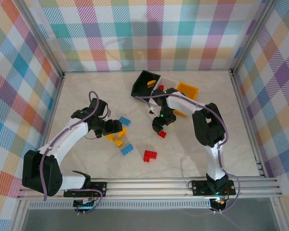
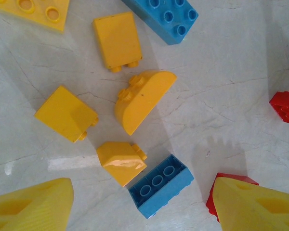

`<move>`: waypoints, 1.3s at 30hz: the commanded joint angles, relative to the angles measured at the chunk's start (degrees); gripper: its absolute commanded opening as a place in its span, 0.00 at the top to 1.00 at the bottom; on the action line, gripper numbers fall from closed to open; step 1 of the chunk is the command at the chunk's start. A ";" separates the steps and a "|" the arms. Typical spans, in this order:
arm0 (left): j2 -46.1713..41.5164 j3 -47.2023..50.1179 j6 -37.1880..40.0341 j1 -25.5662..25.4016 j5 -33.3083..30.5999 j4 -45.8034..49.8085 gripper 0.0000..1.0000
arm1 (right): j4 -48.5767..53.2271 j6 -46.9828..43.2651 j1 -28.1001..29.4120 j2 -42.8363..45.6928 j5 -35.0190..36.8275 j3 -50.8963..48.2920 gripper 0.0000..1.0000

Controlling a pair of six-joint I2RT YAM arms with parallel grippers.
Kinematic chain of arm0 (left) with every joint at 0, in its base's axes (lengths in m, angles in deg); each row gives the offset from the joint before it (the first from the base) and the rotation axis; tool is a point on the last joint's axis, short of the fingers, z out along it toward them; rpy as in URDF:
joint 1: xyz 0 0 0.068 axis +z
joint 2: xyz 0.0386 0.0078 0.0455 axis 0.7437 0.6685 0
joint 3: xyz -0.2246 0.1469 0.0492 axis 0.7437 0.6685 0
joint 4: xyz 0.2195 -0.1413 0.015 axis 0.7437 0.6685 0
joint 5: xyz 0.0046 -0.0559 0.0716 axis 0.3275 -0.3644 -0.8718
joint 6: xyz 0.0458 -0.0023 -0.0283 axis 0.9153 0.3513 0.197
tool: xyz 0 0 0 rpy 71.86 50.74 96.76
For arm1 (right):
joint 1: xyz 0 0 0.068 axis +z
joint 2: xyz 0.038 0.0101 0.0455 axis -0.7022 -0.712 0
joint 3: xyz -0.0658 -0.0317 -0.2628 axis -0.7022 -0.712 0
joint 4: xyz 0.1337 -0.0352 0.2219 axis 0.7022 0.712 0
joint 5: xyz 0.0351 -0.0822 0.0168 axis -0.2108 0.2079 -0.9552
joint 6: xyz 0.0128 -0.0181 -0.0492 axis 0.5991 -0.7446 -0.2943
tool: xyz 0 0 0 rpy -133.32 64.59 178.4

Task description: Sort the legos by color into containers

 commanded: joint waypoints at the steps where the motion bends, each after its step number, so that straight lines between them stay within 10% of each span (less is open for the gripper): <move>1: -0.58 0.60 -0.53 1.06 -0.11 1.22 0.23 | -0.25 -0.38 0.52 -2.16 -1.31 0.27 0.30; 26: 2.14 -0.61 0.29 1.15 0.52 0.42 0.23 | -3.66 8.31 0.52 -2.44 -5.57 -4.54 0.52; 39: 2.56 -0.46 -0.15 1.15 0.71 -0.51 0.24 | -3.67 14.04 -4.07 2.95 -5.53 10.23 0.59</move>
